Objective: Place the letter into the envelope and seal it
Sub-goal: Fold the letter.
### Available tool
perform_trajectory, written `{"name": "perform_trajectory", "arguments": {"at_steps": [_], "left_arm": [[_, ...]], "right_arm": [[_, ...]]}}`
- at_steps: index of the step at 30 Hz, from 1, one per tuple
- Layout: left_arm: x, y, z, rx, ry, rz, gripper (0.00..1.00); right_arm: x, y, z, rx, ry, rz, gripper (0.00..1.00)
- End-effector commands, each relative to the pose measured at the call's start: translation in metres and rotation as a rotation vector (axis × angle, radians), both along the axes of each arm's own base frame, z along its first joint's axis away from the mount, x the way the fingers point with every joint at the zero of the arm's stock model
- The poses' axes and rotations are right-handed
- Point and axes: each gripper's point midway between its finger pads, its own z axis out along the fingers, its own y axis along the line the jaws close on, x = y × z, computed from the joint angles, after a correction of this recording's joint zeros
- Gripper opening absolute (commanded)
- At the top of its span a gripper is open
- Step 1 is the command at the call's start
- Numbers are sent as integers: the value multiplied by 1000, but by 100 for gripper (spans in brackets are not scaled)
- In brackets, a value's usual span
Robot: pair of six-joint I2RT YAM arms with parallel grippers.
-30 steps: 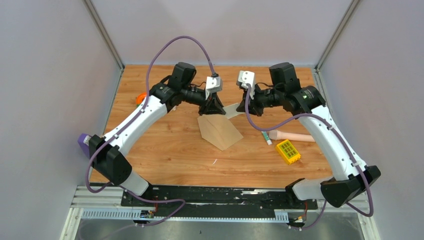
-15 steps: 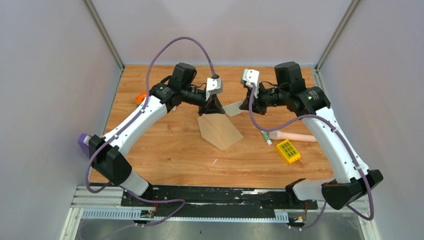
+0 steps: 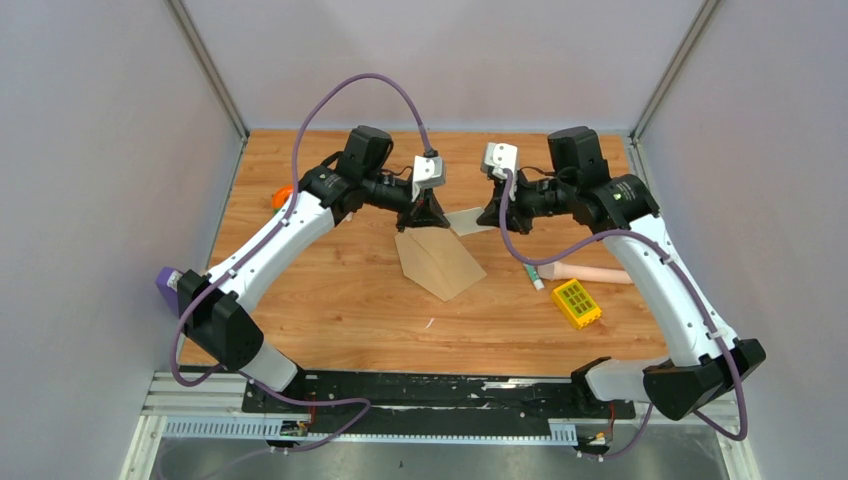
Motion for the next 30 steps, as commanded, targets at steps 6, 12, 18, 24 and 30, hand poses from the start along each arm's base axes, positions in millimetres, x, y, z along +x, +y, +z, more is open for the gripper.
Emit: {"name": "perform_trajectory", "arguments": {"at_steps": [6,12,18,24,30], "left_arm": [[-7,0,27,-55,-36,-19,46],[-11,0,29,-60,-30,-38,0],[-11,-1,30,-65,-20,-39,20],[-14,-1,31,-72,-8,-52,17],[-16,-2,31,-75,-1,-62,0]], "right_arm": [[-3,10,-13,20,63,62,0],[2,11,-19,13,66,55,0],[3,13,-22,18,85,58,0],[3,17,-31,13,111,68,0],[3,22,-35,15,121,78,0]]}}
